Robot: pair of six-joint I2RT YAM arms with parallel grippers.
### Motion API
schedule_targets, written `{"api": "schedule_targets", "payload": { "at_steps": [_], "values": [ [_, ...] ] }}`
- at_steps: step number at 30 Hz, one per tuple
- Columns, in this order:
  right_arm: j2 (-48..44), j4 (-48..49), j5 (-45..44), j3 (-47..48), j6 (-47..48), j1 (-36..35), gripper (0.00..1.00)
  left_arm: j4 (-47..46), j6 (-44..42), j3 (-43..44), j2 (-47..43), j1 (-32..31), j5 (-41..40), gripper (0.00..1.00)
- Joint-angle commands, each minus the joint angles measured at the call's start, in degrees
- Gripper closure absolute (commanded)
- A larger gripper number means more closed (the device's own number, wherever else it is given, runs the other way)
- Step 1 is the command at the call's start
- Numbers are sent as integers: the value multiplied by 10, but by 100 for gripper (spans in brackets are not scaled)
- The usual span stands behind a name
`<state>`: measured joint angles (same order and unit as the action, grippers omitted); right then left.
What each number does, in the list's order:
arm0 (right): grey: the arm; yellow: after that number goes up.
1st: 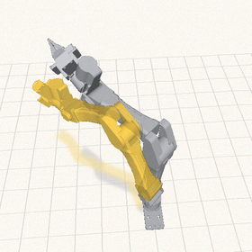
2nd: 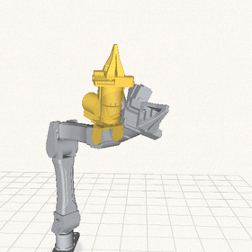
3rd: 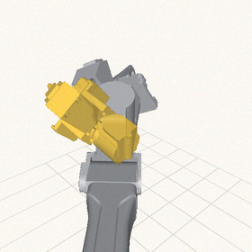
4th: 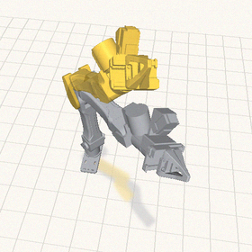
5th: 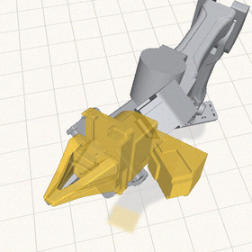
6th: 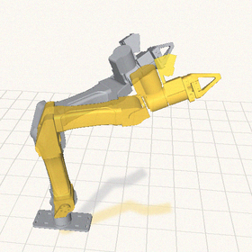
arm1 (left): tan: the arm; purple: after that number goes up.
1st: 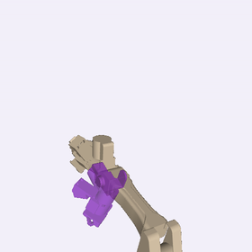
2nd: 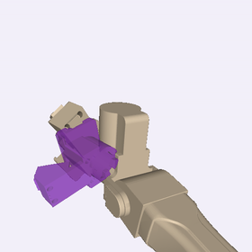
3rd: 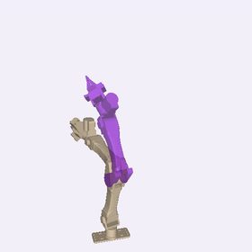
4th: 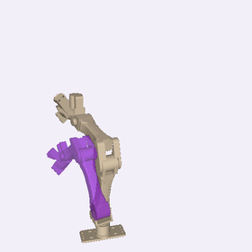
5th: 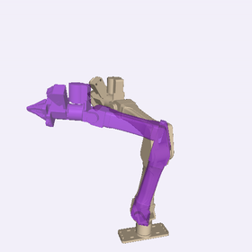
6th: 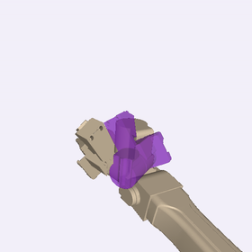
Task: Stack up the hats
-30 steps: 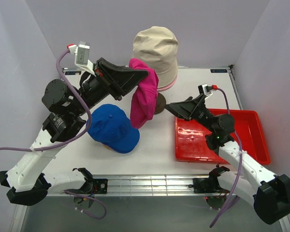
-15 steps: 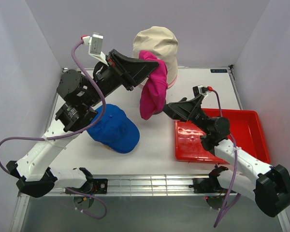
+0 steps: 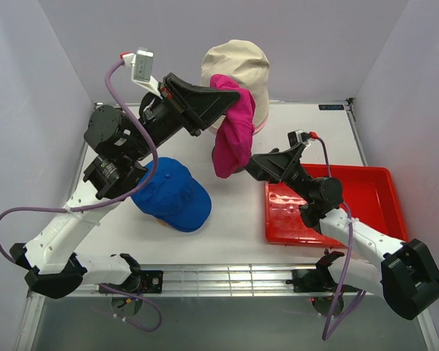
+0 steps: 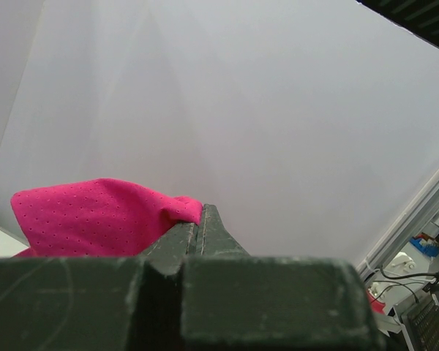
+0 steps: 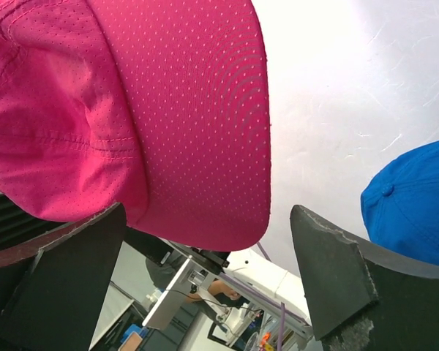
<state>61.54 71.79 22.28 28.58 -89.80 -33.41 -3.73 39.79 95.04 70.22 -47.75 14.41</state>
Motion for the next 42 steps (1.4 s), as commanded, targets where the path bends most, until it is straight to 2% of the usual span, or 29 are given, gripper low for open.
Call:
{"api": "schedule_targets", "payload": {
  "at_steps": [1,12,18,21,22,24,28,35,39,42],
  "values": [
    [5,54,-15,17,-8,-10,3,-21,6,9,-8,-2,2,100],
    [47,94,-36,46,-8,-39,6,-18,6,-17,-27,-2,-6,100],
    [49,98,-42,58,-8,-45,13,-8,-6,-54,-60,-2,-33,100],
    [36,78,-48,55,3,-51,22,10,-21,-64,-76,-2,-57,100],
    [29,74,-50,51,7,-53,28,13,-24,-68,-80,-2,-70,100],
    [23,62,-53,49,15,-59,34,23,-37,-72,-86,-2,-80,100],
    [17,65,-56,42,17,-66,53,35,-48,-79,-97,-2,-99,100],
    [-7,28,-61,38,40,-83,75,71,-67,-101,-119,-2,-135,100],
    [-18,-15,-72,49,54,-105,92,114,-73,-113,-133,-2,-190,100],
    [-28,-78,-102,65,74,-136,92,178,-70,-114,-143,-2,-237,100]
  ]
}}
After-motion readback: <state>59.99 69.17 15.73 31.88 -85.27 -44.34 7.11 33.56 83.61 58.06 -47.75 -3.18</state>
